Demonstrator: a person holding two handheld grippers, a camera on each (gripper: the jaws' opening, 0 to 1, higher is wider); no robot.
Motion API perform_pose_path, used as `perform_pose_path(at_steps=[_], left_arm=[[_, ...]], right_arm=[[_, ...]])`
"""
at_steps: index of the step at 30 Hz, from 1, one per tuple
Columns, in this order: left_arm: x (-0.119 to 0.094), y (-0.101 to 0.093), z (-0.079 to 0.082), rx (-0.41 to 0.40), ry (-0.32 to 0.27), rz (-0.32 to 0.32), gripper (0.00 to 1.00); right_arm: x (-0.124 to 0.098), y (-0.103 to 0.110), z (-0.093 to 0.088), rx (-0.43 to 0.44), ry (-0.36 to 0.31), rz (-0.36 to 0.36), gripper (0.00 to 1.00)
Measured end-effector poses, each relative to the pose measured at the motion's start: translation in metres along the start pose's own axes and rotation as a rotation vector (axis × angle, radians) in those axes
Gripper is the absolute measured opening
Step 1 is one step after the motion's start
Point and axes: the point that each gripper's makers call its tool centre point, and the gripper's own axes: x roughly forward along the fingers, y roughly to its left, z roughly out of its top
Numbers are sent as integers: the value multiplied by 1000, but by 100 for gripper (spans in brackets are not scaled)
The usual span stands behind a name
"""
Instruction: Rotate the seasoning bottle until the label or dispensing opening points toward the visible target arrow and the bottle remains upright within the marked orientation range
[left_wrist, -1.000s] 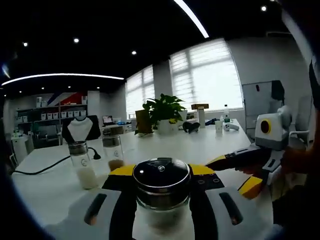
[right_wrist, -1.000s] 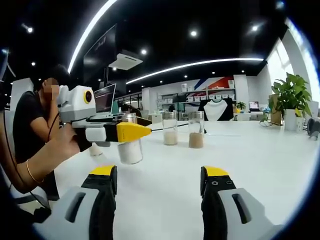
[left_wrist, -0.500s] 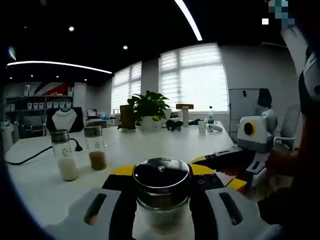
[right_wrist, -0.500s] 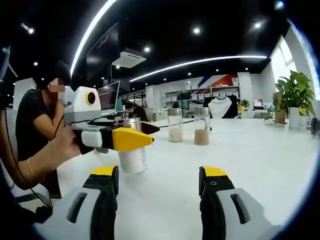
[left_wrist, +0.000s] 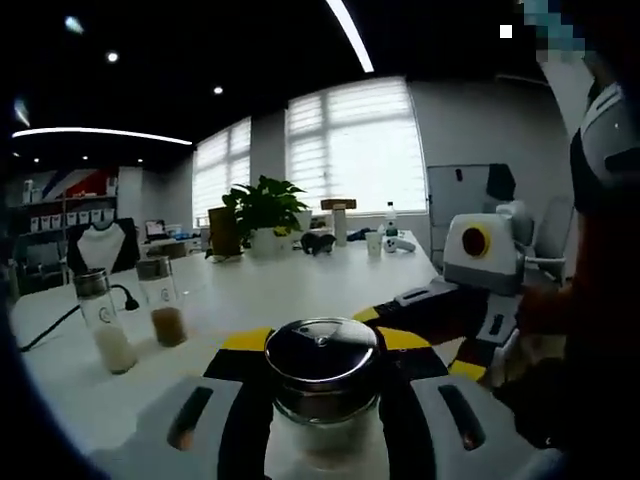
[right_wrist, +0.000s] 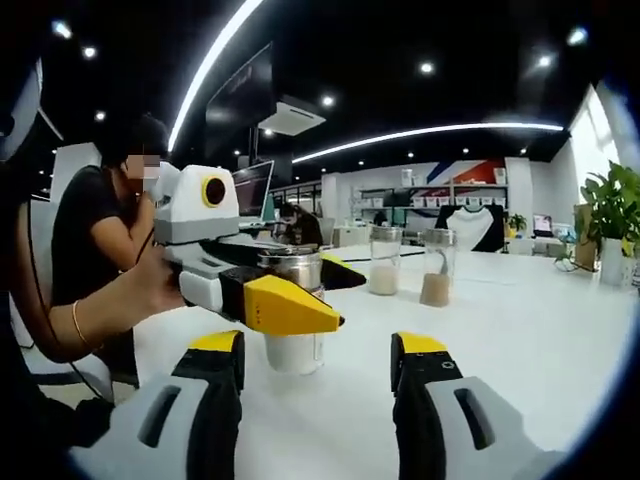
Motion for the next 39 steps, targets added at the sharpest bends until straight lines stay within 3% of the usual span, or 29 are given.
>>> perform_pose_path(at_steps=[6,9,12,19,29,34,39], left_arm=[[3,-10,3,26,20,-41,41],[6,-19,6,25,8,-77,41],[8,-24,7,16,1,-96,41],[10,-41,13,20,-5,-193,41],[8,-51,12,28,11,-285,41],[8,-55,10,48,38,-304,41],[6,-57,10,31,32,-332,41]], right_arm=[[5,9,-5,9,6,22,56],[3,13,1,6,-42,32,52],[3,15,1,10,-44,37,49],[1,12,3,-11,-56,36,44],[-3,13,3,9,-64,61,41],[-1,18,3,-41,-69,82,39],[-1,24,3,-21,-81,111,35]])
